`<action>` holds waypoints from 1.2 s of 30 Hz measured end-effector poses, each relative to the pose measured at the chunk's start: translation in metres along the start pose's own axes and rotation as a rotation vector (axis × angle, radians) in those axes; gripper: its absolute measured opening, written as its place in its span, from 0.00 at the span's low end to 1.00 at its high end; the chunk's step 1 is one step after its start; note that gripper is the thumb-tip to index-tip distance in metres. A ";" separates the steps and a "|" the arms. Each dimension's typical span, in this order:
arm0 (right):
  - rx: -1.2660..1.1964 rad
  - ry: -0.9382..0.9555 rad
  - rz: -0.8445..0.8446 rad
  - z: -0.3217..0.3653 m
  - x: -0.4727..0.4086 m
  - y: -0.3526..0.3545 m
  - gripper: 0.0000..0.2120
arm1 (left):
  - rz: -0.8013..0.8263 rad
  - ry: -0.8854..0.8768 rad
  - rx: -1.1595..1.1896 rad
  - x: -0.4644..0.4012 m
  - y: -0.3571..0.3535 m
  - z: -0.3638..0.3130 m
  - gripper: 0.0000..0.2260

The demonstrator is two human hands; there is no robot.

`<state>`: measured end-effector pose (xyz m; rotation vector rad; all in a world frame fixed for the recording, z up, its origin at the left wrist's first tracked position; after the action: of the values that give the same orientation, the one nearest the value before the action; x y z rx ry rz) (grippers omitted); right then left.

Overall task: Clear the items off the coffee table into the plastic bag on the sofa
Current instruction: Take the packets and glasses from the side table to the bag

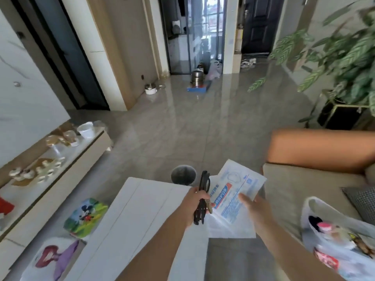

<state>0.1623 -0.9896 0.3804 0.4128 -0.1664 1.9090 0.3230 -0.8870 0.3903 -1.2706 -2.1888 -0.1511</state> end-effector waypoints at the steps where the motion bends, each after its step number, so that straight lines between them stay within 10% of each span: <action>1: -0.027 -0.030 -0.062 -0.004 -0.003 0.016 0.05 | 0.037 0.024 -0.010 -0.010 -0.015 0.000 0.10; 19: -0.356 -0.421 -0.672 -0.107 -0.045 0.304 0.13 | 0.384 0.270 -0.336 -0.123 -0.315 0.075 0.04; 36: -0.377 -0.707 -0.981 -0.189 -0.109 0.413 0.14 | 0.691 0.226 -1.097 -0.263 -0.470 0.156 0.06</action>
<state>-0.2239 -1.1793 0.1986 0.7273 -0.6440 0.6930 -0.0366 -1.2779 0.2096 -2.3364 -1.2973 -1.2416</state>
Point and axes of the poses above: each hand's wrist, its own x-axis away from the middle knuckle, its own y-axis out of the back of the hand, z = x × y, the point moved 6 cm from there along -x, towards the middle knuckle, and after that the axes turned 1 degree about y, right-handed, at the moved point
